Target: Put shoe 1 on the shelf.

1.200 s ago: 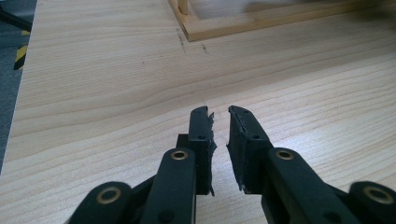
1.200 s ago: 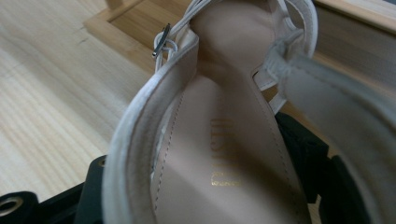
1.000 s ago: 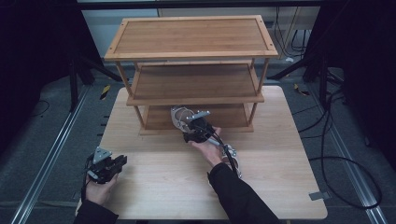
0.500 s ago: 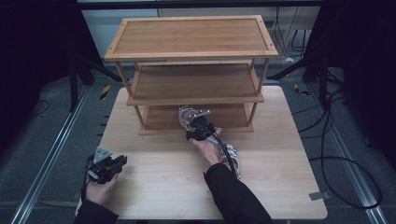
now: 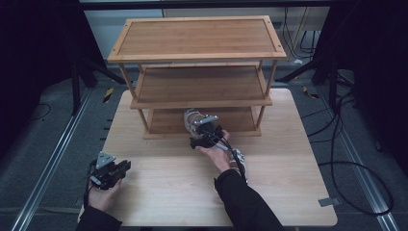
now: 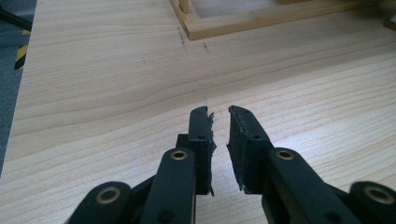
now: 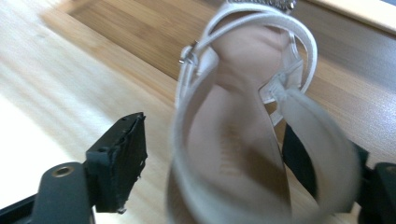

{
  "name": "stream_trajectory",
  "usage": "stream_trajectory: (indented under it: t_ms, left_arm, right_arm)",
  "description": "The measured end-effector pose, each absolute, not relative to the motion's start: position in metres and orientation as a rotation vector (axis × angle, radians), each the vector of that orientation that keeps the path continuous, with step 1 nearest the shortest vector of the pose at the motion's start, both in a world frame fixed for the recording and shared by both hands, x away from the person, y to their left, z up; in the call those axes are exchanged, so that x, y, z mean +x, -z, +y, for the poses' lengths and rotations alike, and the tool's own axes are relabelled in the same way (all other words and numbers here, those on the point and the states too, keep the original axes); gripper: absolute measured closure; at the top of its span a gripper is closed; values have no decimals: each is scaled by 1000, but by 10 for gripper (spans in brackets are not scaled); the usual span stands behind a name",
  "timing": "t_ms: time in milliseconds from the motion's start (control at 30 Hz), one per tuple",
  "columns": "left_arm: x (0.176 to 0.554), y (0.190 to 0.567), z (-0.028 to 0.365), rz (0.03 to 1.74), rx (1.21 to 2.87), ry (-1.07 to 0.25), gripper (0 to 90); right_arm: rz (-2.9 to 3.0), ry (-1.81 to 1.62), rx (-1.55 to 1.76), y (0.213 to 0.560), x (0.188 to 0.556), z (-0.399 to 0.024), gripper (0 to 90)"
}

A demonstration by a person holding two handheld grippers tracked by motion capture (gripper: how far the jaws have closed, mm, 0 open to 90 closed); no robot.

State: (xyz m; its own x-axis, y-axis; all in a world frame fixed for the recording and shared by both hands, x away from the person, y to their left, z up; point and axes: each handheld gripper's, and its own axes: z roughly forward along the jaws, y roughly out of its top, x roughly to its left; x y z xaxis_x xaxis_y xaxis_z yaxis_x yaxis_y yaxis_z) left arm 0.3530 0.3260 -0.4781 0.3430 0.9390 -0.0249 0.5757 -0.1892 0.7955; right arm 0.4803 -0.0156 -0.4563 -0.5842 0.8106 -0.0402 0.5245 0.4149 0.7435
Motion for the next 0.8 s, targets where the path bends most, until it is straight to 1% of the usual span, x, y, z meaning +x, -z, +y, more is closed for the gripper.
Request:
stream_trajectory:
  t_ms: [100,133,167,200,300,333,367,433,467,800]
  left_arm:
    - [353,478,325,1330,1876,-629,774]
    - [353,478,325,1329,1876,-630,775]
    - [353,478,325,1328,1876,-630,775]
    - [352,478,325,1328,1878,-630,775]
    - [352,478,325,1327,1879,-629,775]
    - [352,478,325,1328,1880,-629,775]
    - [353,478,325,1329,1880,-629,775]
    - [353,478,325,1328,1881,-628,776]
    - [353,478,325,1329,1880,-629,776]
    - [353,478,325,1326,1882,-630,778]
  right_arm:
    - [2274,-993,1137,453,473,-21,209]
    - [2282,-982,1131,453,472,-23,218]
    - [2295,-977,1146,454,468,-26,247]
    - [2295,-977,1146,454,468,-26,247]
    - [2316,-934,1153,459,466,-30,320]
    - [2340,-919,1160,463,466,-32,368]
    - [2340,-919,1160,463,466,-32,368]
    - [2365,-900,1165,467,467,-32,431]
    - [2366,-901,1175,468,469,-33,445]
    - [2358,-906,1176,467,469,-32,454]
